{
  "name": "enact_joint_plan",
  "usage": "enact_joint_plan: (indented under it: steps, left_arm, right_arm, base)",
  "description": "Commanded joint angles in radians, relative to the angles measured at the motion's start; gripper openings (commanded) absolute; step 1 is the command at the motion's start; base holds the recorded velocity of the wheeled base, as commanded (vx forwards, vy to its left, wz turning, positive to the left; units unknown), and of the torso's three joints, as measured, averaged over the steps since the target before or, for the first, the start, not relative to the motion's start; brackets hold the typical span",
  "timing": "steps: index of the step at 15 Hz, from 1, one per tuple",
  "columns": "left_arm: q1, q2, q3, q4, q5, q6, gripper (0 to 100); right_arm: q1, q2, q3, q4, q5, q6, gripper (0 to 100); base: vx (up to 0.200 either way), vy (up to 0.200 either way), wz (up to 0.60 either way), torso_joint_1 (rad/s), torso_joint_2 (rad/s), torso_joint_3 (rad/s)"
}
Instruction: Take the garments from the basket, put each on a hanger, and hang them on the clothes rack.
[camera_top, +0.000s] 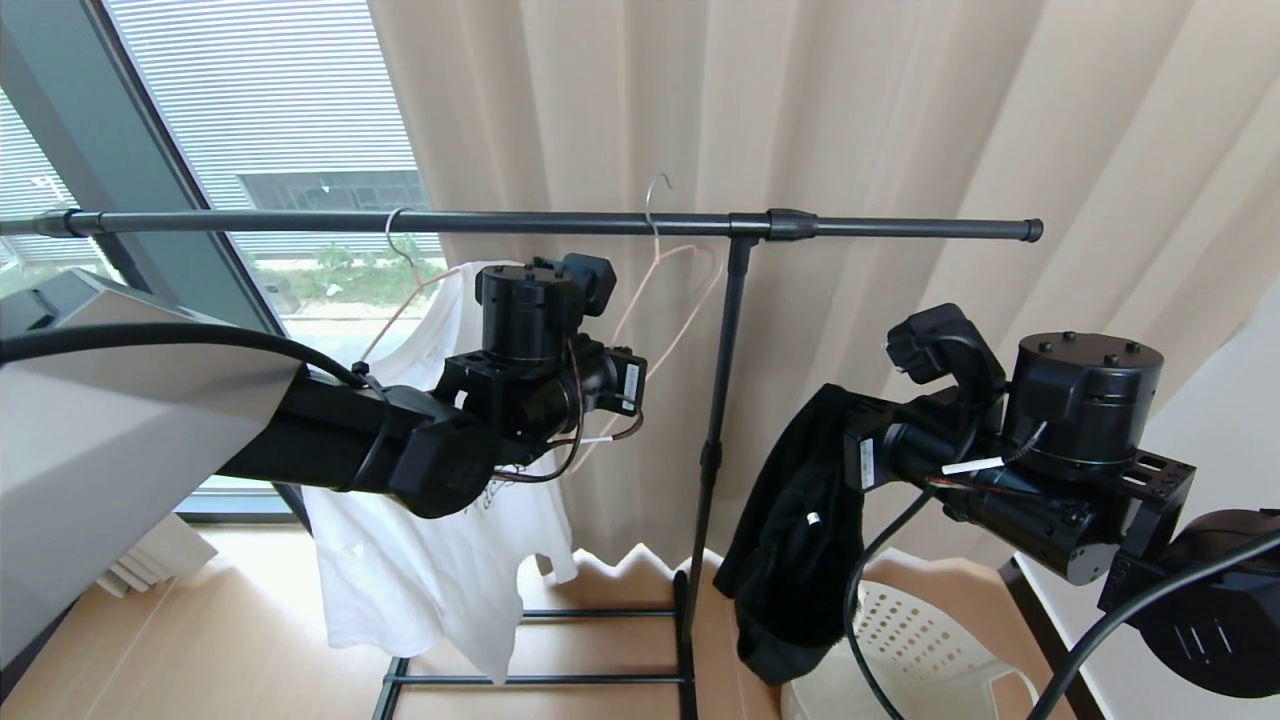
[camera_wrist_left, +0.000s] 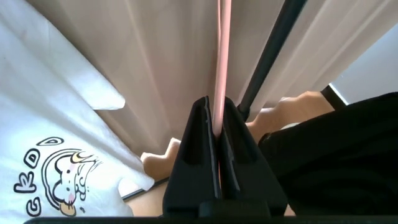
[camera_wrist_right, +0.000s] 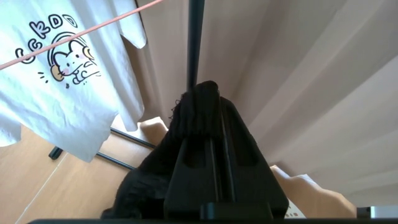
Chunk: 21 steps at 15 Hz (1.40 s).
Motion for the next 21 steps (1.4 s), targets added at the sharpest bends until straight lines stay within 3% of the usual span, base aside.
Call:
enact_joint_plan:
  steps: [1,6,12,16,18,19,20,21]
  left_arm:
    - [-0.001,-0.01,0.006,0.0,0.002,0.0,0]
    - [-0.016,-0.114,0.113,-0.01,0.013,0.002,0]
    - [-0.053,-0.504,0.592,-0.017,0.007,0.043,0]
    - [-0.074,-0.614,0.92,-0.241,-0.045,0.054,0]
    - [-0.088,-0.644,1.047,-0.367,-0.055,0.081,0]
    - [-0.088,-0.645,1.052,-0.37,-0.055,0.081,0]
    - [-0.111,-0.662,1.15,-0.444,-0.122,0.083,0]
    - [-0.123,-0.664,1.179,-0.464,-0.147,0.089,0]
  right_arm:
    - [0.0,0.001,0.0,0.0,0.0,0.0,0]
    - [0.0,0.001,0.0,0.0,0.001,0.0,0]
    - [0.0,-0.001,0.006,0.0,0.001,-0.003,0]
    - [0.011,-0.004,0.005,0.001,-0.031,-0.025,0]
    - [0.011,-0.004,-0.001,0.003,-0.062,-0.034,0]
    - [0.011,-0.004,-0.001,0.003,-0.065,-0.034,0]
    - [0.01,-0.004,-0.008,0.001,-0.115,-0.062,0]
    - [0.01,-0.002,-0.012,0.001,-0.146,-0.072,0]
  base:
    - [0.0,0.0,0.0,0.0,0.0,0.0]
    - [0.0,0.0,0.0,0.0,0.0,0.0]
    - [0.0,0.0,0.0,0.0,0.0,0.0]
    - [0.0,0.0,0.0,0.0,0.0,0.0]
    - [0.0,0.0,0.0,0.0,0.0,0.0]
    - [0.0,0.0,0.0,0.0,0.0,0.0]
    - [0.0,0.0,0.0,0.0,0.0,0.0]
    - [0.0,0.0,0.0,0.0,0.0,0.0]
